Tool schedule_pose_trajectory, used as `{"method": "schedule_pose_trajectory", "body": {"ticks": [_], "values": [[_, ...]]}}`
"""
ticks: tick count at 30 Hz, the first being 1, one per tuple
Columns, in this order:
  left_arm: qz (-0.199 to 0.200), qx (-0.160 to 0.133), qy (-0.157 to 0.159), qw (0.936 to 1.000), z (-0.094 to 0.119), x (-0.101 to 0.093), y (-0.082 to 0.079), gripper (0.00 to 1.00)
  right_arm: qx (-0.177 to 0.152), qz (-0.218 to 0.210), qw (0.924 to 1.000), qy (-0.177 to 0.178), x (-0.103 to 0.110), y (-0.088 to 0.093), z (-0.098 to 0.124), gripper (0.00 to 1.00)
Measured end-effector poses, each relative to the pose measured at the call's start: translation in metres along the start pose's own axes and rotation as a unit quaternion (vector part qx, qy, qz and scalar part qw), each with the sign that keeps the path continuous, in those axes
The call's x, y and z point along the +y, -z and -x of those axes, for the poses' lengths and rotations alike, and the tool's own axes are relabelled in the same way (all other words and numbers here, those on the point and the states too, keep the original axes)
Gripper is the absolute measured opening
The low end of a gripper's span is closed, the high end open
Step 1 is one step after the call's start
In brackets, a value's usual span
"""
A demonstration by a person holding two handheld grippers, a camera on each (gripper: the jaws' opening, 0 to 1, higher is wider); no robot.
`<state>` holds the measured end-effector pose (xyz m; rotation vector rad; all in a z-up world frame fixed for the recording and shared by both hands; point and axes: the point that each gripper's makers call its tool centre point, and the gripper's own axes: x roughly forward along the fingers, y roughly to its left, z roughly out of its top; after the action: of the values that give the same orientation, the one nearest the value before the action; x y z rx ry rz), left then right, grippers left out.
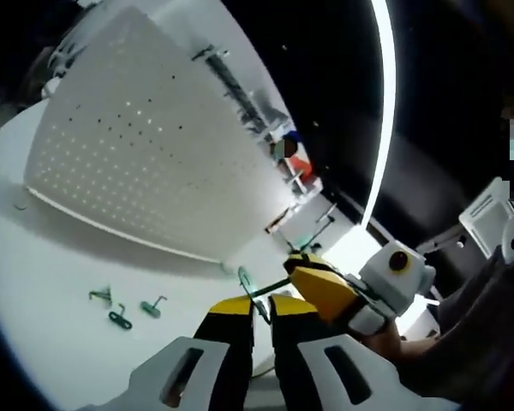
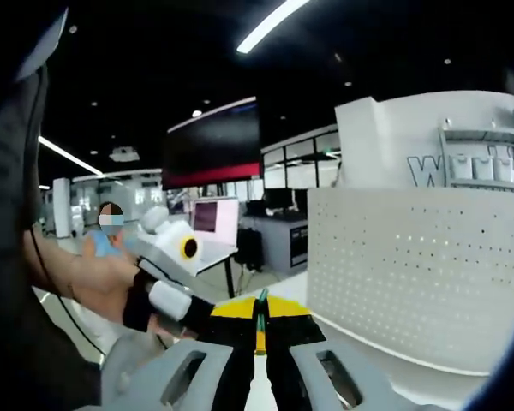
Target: Insert the hook assembly into the mounting plate slot until the hook locks in place.
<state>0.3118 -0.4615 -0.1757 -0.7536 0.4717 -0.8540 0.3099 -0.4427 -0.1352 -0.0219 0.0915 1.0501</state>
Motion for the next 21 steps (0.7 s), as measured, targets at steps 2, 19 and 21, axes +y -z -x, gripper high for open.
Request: {"method": "schedule_pose_trajectory", "body": {"ticks": [2,19,21], "values": [[0.003,-0.002,0.002,1.0000,0.0006,-0.0012,-0.0009,0.06,-0.001,0.006,1.0000,-0.002,0.0020,-0.0011,0.0003,0.00],[-0.076,0.011,-0.052,0.9957,0.0033,0.0078,-0.0052,0.02,0.012,-0.052,0.9985,-0.007,0.0007,0.0057,0.0001,0.02],[-0.092,0.012,-0.062,0.9938,0.0031,0.0083,-0.0067,0.02,0.011,-0.062,0.9980,-0.007,-0.0013,0.0056,0.0006,0.02]]}}
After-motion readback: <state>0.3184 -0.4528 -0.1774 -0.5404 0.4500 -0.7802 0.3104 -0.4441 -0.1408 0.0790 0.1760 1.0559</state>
